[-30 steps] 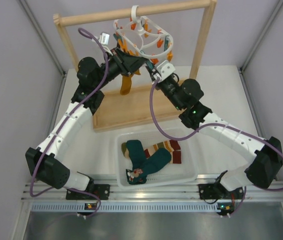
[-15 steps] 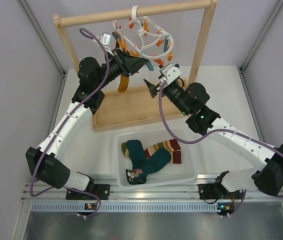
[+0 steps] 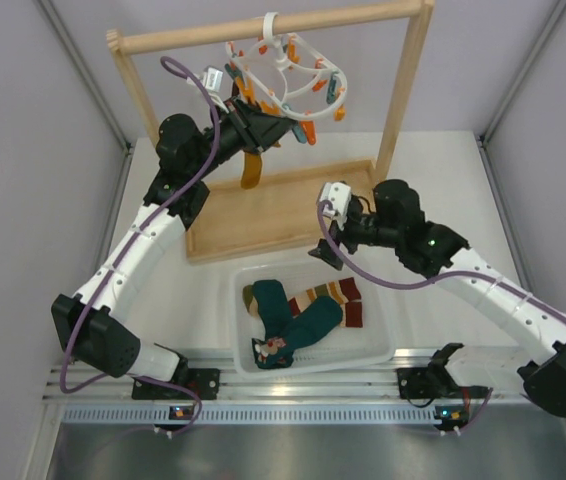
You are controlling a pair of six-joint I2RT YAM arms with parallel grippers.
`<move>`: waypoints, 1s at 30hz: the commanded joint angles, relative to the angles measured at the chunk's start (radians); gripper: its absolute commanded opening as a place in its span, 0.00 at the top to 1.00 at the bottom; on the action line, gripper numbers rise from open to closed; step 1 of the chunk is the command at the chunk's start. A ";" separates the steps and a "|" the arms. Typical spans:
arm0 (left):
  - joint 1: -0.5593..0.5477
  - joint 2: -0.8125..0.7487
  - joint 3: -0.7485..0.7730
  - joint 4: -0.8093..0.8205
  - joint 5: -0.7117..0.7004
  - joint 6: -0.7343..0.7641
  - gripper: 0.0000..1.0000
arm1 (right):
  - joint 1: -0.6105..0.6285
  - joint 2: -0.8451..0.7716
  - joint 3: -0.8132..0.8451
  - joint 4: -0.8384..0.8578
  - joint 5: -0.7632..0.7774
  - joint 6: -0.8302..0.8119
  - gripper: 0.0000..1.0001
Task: Clip the socks to the hanger
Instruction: Open the clamp at the hanger, then pick up the sock from the bin.
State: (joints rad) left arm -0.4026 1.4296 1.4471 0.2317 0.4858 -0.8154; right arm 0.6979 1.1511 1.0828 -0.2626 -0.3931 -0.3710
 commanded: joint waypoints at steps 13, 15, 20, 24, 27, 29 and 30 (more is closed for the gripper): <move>0.013 0.003 -0.001 0.051 -0.050 -0.001 1.00 | 0.262 0.220 0.069 -0.336 -0.346 -0.381 0.40; 0.015 0.000 -0.010 0.051 -0.053 -0.002 1.00 | 0.327 0.261 0.083 -0.325 -0.351 -0.407 0.44; 0.013 -0.015 -0.024 0.040 -0.056 0.009 1.00 | 0.438 0.395 0.141 -0.296 -0.305 -0.413 0.53; 0.013 -0.020 -0.024 0.032 -0.058 0.013 1.00 | 0.509 0.476 0.206 -0.299 -0.210 -0.371 0.54; 0.015 -0.023 -0.024 0.029 -0.058 0.019 1.00 | 0.540 0.501 0.213 -0.282 -0.170 -0.333 0.55; 0.013 -0.026 -0.025 0.027 -0.058 0.019 1.00 | 0.557 0.513 0.203 -0.256 -0.141 -0.318 0.55; 0.013 -0.026 -0.025 0.027 -0.056 0.019 1.00 | 0.558 0.519 0.203 -0.251 -0.136 -0.316 0.55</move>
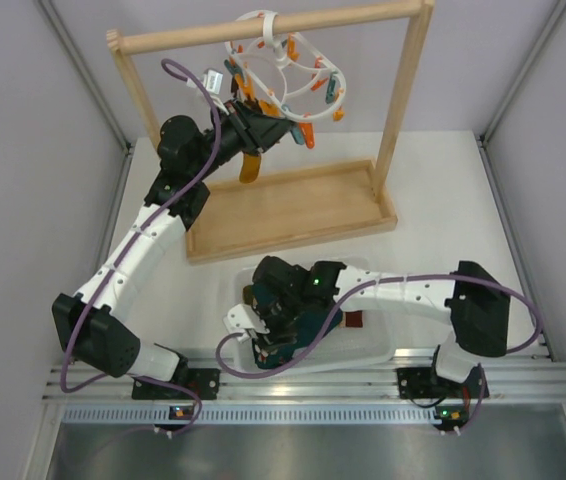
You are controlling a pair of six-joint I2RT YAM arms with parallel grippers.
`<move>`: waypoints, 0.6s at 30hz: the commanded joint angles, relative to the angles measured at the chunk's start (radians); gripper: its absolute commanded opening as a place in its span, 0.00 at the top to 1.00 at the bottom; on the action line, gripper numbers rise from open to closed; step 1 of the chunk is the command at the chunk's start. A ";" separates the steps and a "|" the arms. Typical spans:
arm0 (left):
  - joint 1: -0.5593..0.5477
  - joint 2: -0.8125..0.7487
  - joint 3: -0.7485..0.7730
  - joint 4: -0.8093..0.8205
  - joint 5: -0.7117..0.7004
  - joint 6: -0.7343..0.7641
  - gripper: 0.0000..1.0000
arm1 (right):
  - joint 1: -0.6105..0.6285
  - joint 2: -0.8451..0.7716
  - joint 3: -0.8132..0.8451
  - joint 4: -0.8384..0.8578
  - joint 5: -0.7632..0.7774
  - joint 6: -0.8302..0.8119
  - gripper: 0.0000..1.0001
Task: Clip the socks to the hanger
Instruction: Pick up the sock from the bin.
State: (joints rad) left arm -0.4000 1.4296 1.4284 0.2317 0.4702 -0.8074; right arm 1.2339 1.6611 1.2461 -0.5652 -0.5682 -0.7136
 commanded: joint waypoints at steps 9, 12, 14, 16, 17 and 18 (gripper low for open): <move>0.010 -0.021 -0.011 0.038 -0.047 0.001 1.00 | 0.032 0.098 0.062 0.068 0.103 0.081 0.51; 0.012 -0.020 -0.011 0.038 -0.047 0.001 1.00 | 0.035 0.111 0.056 0.082 0.120 0.091 0.50; 0.010 -0.020 -0.014 0.037 -0.045 0.002 1.00 | 0.038 0.118 0.050 0.082 0.122 0.094 0.51; 0.010 -0.023 -0.014 0.034 -0.047 0.005 1.00 | 0.038 0.124 0.043 0.074 0.117 0.101 0.51; 0.010 -0.023 -0.014 0.034 -0.050 0.005 1.00 | 0.039 0.126 0.038 0.076 0.114 0.103 0.51; 0.010 -0.021 -0.016 0.032 -0.048 0.007 1.00 | 0.039 0.124 0.033 0.076 0.111 0.103 0.51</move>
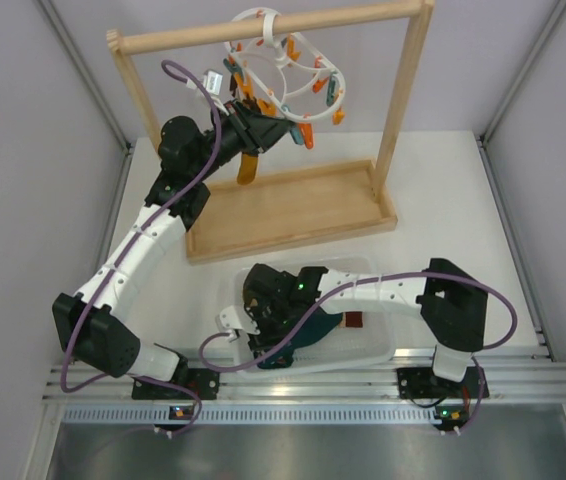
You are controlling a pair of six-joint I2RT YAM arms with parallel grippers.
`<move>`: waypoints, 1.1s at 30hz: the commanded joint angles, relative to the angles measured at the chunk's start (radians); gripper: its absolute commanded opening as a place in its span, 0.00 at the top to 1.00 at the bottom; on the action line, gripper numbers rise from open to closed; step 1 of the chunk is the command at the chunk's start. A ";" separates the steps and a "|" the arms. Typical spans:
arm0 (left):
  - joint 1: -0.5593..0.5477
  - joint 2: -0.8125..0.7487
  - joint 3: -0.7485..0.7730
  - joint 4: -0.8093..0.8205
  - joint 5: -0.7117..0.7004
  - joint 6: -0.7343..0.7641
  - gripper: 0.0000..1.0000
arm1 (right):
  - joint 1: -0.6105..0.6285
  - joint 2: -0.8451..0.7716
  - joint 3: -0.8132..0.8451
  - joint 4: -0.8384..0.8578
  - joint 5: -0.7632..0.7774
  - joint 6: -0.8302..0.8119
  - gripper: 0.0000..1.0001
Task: Clip the socks to the hanger
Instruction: Pick up the sock from the bin.
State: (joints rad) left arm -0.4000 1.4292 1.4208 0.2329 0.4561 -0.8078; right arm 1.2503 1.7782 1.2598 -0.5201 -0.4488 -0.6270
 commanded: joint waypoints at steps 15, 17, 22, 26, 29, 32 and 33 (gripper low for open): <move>0.010 -0.023 -0.013 0.022 -0.039 0.010 1.00 | 0.024 0.040 0.082 -0.126 -0.122 -0.017 0.43; 0.010 -0.021 -0.013 0.022 -0.037 0.007 1.00 | 0.026 0.046 0.084 -0.124 -0.126 -0.016 0.44; 0.012 -0.018 -0.011 0.020 -0.037 0.006 1.00 | 0.026 0.069 0.087 -0.119 -0.116 -0.005 0.48; 0.012 -0.019 -0.013 0.016 -0.037 0.009 1.00 | 0.023 0.075 0.070 -0.090 -0.103 0.001 0.49; 0.010 -0.026 -0.020 0.014 -0.040 0.012 1.00 | 0.020 0.066 0.055 -0.054 -0.087 0.006 0.69; 0.012 -0.026 -0.025 0.011 -0.037 0.013 1.00 | 0.012 0.044 0.064 -0.029 -0.059 0.065 0.96; 0.010 -0.026 -0.023 0.009 -0.037 0.013 1.00 | 0.009 0.043 0.087 -0.038 -0.057 0.073 1.00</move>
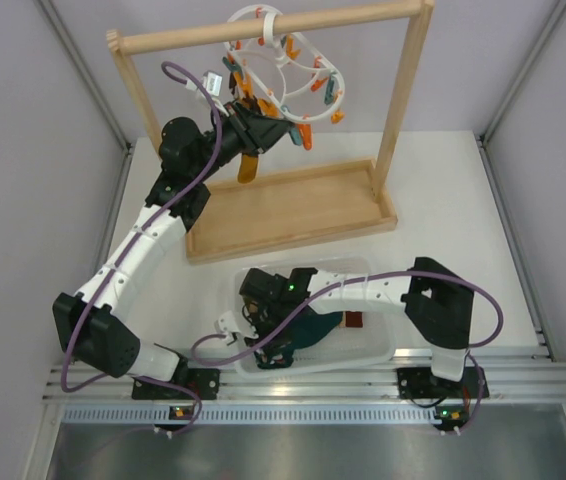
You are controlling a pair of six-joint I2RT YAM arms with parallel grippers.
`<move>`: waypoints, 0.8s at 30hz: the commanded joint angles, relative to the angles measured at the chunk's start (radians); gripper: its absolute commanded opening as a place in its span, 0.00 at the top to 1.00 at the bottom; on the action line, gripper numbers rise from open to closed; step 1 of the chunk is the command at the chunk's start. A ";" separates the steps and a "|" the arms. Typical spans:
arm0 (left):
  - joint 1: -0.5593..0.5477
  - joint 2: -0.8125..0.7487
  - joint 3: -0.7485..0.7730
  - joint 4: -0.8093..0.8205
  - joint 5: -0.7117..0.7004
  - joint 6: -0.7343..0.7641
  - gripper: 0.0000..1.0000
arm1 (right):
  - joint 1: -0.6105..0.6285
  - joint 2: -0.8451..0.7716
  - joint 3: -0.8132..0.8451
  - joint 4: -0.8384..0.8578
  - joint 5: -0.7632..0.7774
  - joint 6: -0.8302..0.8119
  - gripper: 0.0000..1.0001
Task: Clip the socks to the hanger
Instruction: Pick up the sock from the bin.
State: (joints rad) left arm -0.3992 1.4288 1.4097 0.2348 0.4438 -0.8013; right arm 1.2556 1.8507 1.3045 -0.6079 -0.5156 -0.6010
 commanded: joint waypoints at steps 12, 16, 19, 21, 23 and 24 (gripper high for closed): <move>0.011 -0.018 -0.003 0.008 -0.017 -0.001 1.00 | -0.146 -0.342 -0.023 0.189 0.111 0.156 1.00; 0.010 -0.013 0.002 0.012 -0.016 -0.006 1.00 | -0.203 -0.436 -0.034 0.235 0.186 0.185 1.00; 0.010 -0.008 0.002 0.021 -0.013 -0.010 1.00 | -0.248 -0.495 -0.054 0.304 0.264 0.243 1.00; 0.010 -0.005 0.002 0.026 -0.011 -0.013 1.00 | -0.278 -0.542 -0.083 0.351 0.313 0.285 1.00; 0.010 -0.001 0.006 0.035 -0.007 -0.013 1.00 | -0.300 -0.603 -0.123 0.466 0.380 0.332 1.00; 0.011 0.004 0.015 0.037 -0.005 -0.015 1.00 | -0.318 -0.622 -0.160 0.497 0.399 0.340 1.00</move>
State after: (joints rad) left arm -0.3981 1.4292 1.4094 0.2386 0.4465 -0.8024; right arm 0.9787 1.2961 1.1999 -0.2787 -0.2249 -0.3462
